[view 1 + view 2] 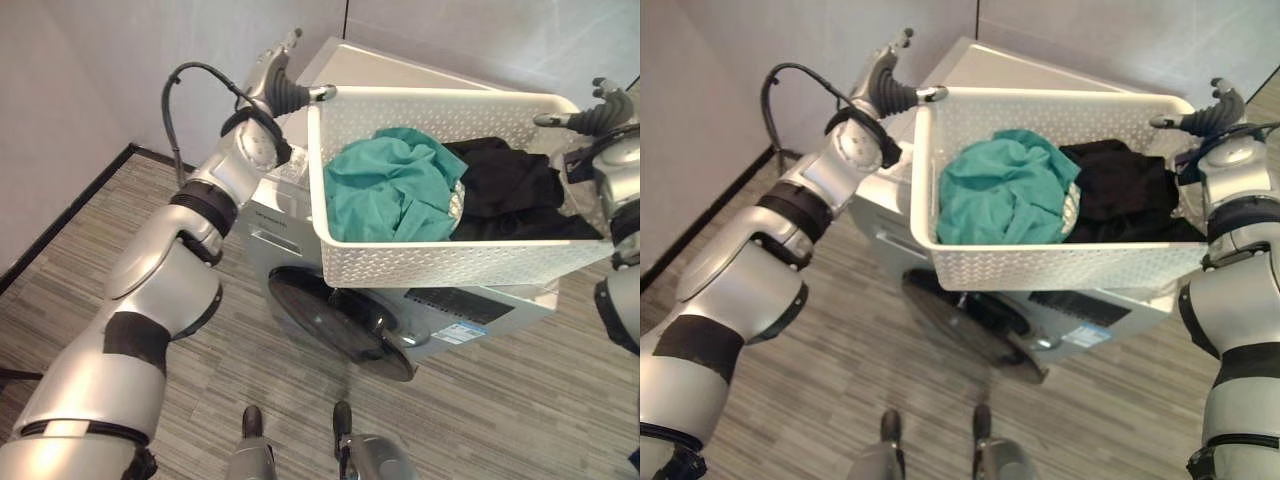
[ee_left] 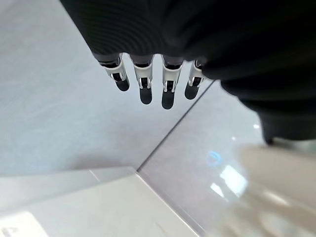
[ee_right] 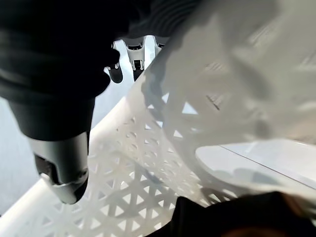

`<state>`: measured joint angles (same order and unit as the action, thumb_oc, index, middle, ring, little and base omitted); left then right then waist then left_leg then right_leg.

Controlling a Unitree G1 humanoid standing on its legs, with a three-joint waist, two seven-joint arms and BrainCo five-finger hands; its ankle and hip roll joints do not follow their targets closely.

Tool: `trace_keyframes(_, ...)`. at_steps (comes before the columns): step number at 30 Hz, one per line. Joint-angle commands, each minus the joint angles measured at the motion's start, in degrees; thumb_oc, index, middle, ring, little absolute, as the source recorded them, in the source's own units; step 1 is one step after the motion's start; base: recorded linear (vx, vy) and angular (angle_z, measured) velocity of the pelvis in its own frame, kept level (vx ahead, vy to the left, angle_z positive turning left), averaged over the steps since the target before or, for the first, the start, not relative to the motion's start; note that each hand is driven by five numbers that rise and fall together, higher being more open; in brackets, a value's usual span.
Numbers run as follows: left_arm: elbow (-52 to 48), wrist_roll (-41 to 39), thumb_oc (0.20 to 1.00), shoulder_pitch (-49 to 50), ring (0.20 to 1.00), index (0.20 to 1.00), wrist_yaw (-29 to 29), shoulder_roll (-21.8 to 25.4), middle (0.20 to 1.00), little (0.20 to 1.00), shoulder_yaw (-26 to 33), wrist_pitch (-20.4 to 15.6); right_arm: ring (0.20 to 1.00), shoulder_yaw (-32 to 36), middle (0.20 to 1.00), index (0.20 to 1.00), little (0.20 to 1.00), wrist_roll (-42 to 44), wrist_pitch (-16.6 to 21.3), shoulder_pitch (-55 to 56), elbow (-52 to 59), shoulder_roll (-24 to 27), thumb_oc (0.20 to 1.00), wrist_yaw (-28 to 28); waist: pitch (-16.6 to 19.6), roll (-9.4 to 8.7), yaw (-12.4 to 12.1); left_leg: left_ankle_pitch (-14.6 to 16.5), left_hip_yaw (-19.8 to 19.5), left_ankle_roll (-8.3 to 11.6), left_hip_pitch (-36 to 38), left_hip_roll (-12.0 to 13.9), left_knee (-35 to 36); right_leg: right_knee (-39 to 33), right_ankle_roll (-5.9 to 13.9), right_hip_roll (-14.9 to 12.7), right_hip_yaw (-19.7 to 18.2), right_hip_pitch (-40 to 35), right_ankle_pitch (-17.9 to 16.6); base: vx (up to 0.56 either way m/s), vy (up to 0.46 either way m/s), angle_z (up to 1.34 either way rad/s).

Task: Grab the laundry basket,head to the washer,open it,put in the laundry and shut it.

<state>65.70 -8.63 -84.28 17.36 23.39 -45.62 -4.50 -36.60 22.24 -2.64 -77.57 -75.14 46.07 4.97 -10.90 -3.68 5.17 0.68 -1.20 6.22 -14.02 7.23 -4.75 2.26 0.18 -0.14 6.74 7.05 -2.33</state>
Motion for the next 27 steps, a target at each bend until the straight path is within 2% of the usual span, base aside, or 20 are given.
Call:
trace_keyframes(1,5.63,0.2,1.0,-7.54,1.0,1.0,1.26,-0.15,1.0,1.0,-1.73,-0.96,1.0,-1.66,1.0,1.0,1.0,1.92,1.01,0.79,-1.67,0.05,1.0,0.08,-2.26,2.31,0.74,-1.99,0.76,-1.97,1.23,-1.58,-1.99,2.98,5.98,-3.96,-4.27,2.2,3.1,0.03,0.088,-0.35)
trace_keyframes(8,6.16,0.08,1.0,-6.78,1.0,1.0,1.04,-0.49,1.0,1.0,-1.88,-0.94,1.0,-3.43,1.0,1.0,1.0,0.59,0.79,-1.23,-0.77,-4.92,1.0,0.06,-1.56,3.13,0.06,-1.58,2.76,-2.59,4.52,-1.79,1.81,0.81,6.71,-4.77,-6.31,1.82,1.98,0.04,0.066,-0.21)
trace_keyframes(12,8.14,-0.54,1.0,-10.4,1.0,1.0,0.89,-0.62,1.0,1.0,-3.01,-0.96,1.0,-5.15,1.0,1.0,1.0,-0.74,0.22,-7.0,-4.34,-7.05,1.0,0.55,-1.96,3.79,-0.18,-2.87,4.16,-2.47,4.96,-1.89,5.42,-2.04,7.63,-5.23,-6.57,2.95,-0.12,-0.03,0.034,-0.15)
trace_keyframes(14,9.41,-1.14,1.0,-13.44,1.0,1.0,0.94,-0.45,1.0,1.0,-3.53,-0.94,1.0,-6.01,1.0,1.0,1.0,-0.42,0.03,-11.0,-6.16,-7.33,1.0,0.97,-2.05,4.36,-0.34,-4.81,4.67,-2.23,4.45,-1.99,9.1,-3.9,8.09,-5.2,-6.3,4.51,-1.18,-0.04,0.028,-0.18)
trace_keyframes(16,9.81,-1.36,1.0,-14.67,1.0,1.0,1.04,-0.4,1.0,1.0,-3.75,-0.92,1.0,-6.28,1.0,1.0,1.0,-0.13,0.04,-12.59,-6.89,-7.28,1.0,1.14,-2.15,4.62,-0.23,-5.33,4.79,-2.09,3.71,-2.07,9.75,-4.53,8.28,-5.24,-6.21,5.23,-1.66,-0.02,0.011,-0.1)
trace_keyframes(18,11.19,-2.29,1.0,-17.82,1.0,1.0,0.71,0.01,1.0,1.0,-4.28,-1.07,1.0,-7.82,1.0,1.0,1.0,0.41,-0.07,-16.67,-8.48,-6.76,1.0,1.16,-2.39,4.86,0.36,-5.96,4.3,-1.65,0.8,-2.63,9.75,-6.3,8.62,-5.52,-5.9,7.09,-3.19,-0.02,0.006,-0.03)
trace_keyframes(27,11.99,-3.63,1.0,-22.62,1.0,1.0,1.2,0.05,1.0,1.0,-5.57,-1.43,1.0,-10.16,1.0,1.0,1.0,4.52,0.44,-22.88,-9.74,-6.37,1.0,1.89,-2.89,5.29,0.92,-7.18,3.33,-0.95,-3.06,-3.19,9.75,-7.22,8.83,-5.59,-5.87,9.73,-4.11,0.02,0.0,0.07)
